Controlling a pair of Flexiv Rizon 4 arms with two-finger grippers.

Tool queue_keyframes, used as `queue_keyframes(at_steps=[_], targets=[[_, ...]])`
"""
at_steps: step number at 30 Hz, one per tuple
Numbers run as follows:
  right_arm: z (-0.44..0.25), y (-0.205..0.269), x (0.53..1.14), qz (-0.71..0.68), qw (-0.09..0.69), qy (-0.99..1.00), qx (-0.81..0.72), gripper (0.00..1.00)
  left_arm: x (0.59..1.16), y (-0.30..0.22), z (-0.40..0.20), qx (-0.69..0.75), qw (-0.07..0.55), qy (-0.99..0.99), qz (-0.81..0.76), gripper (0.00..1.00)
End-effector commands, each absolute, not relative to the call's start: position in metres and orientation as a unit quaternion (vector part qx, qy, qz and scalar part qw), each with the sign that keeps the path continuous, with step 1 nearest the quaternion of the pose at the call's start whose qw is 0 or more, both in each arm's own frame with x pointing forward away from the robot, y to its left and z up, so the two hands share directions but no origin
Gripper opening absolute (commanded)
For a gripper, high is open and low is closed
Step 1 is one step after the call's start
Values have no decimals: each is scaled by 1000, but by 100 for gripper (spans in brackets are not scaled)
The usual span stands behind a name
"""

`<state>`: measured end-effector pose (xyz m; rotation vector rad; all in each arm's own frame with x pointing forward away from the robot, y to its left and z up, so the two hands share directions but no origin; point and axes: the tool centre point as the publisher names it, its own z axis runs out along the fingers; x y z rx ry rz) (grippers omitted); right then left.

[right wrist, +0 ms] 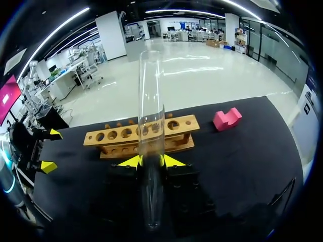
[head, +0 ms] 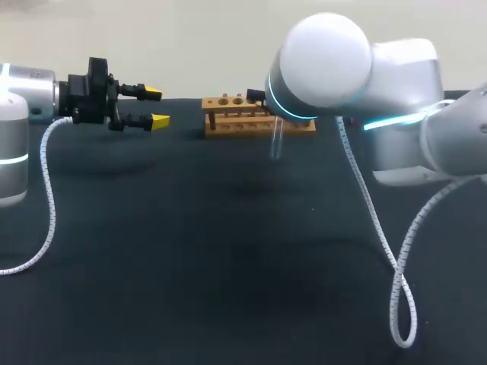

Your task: Grasp the test tube, adjust it, and insert it.

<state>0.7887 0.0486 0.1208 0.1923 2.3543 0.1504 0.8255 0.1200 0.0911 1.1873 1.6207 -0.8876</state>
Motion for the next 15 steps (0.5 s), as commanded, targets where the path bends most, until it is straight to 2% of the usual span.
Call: queue_keyframes(at_steps=[1, 15], targets=[[133, 43, 772, 52, 441, 892, 87, 0, 824, 121, 90, 481, 458, 656, -359, 100], [148, 35, 758, 58, 460, 882, 87, 0, 824, 121, 90, 481, 458, 656, -359, 100]])
